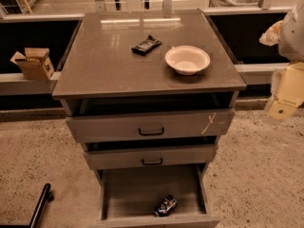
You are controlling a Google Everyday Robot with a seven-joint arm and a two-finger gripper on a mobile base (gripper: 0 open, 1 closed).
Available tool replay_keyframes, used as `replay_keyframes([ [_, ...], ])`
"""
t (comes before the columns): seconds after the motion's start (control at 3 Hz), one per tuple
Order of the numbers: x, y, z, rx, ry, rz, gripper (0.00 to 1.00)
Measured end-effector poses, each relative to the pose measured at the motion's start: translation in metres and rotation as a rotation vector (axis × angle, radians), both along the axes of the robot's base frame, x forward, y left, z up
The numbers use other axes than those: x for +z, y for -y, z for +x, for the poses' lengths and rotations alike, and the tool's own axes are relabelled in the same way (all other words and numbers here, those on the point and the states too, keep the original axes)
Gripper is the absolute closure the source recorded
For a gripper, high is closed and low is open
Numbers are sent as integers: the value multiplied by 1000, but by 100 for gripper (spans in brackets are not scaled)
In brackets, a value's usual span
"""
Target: Pick pepsi can from bottom drawer and place on counter
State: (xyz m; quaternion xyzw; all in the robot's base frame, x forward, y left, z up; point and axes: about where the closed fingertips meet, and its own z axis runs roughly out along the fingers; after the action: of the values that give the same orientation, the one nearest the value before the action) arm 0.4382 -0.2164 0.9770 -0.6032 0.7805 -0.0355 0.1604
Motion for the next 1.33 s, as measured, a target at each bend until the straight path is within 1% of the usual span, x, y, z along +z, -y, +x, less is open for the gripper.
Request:
replay_keyframes([
  [0.33, -3, 0, 0, 0, -1, -1, 0],
  [0.67, -52, 5, 6, -5, -25, -15, 0],
  [1.0, -171, 10, -13, 33, -144, -6, 0],
  [1.33, -171, 10, -13, 33, -145, -6, 0],
])
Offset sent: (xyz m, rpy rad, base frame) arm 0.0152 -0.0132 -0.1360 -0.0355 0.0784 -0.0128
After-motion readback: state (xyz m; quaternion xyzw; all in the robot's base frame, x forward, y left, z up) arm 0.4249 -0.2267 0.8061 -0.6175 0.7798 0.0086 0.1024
